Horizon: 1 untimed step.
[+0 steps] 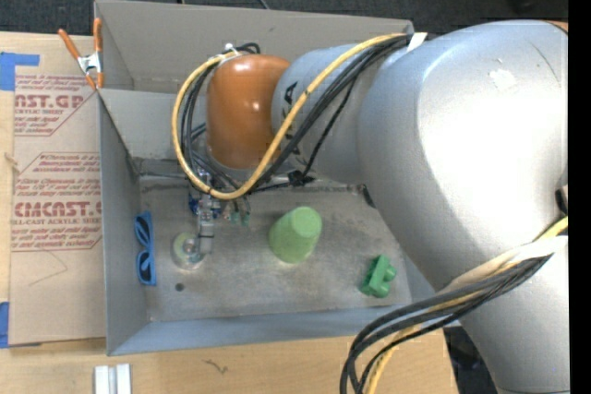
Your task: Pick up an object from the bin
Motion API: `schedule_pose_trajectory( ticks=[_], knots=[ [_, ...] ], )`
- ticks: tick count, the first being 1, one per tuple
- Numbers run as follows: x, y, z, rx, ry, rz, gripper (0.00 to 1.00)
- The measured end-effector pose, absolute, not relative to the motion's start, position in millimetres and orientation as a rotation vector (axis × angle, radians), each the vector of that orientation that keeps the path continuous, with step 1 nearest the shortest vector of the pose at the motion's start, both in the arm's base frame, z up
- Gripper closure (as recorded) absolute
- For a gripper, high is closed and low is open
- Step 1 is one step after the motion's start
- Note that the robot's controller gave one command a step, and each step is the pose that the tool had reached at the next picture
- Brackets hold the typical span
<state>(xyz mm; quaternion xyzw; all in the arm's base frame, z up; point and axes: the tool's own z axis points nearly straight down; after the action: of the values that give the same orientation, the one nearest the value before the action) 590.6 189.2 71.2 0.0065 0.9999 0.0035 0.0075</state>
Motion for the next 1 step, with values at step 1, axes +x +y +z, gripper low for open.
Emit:
schedule_pose_trajectory(
  ticks=[1],
  knots=[
    [597.0,157.8,75.0,-0.130,3.125,0.011,0.00]
  ],
)
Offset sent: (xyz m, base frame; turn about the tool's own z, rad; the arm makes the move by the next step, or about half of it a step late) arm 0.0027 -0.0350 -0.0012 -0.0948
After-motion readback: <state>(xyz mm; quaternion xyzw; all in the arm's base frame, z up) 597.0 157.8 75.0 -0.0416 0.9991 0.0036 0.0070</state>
